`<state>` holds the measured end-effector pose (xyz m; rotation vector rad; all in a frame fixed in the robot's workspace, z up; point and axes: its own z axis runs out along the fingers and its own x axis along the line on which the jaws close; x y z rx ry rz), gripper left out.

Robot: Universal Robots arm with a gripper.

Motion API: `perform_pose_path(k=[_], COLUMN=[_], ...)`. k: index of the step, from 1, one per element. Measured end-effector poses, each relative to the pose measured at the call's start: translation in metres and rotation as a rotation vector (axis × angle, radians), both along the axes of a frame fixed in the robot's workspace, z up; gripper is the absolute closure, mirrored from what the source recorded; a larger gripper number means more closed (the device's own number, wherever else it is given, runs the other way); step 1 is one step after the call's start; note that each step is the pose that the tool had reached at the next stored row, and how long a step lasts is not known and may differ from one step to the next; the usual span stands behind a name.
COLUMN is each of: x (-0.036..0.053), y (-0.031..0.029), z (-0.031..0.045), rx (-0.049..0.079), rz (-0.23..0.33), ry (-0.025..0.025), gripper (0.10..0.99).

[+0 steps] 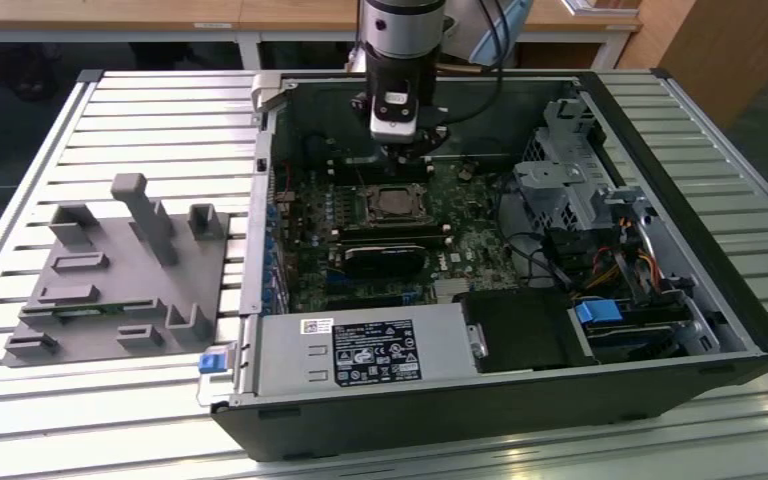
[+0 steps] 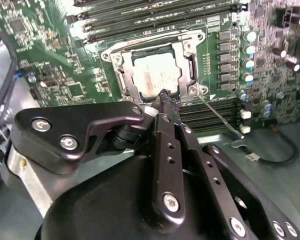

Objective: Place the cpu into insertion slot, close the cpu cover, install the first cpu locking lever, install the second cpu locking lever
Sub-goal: 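Install the first cpu locking lever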

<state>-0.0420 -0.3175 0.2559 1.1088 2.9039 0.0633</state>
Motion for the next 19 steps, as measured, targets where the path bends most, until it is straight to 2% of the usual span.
perform_pose_path(k=[19], x=[0.0000], y=[0.0000], z=[0.0000], rx=[0.000], rz=[0.334], ry=[-0.0001], gripper=[0.976])
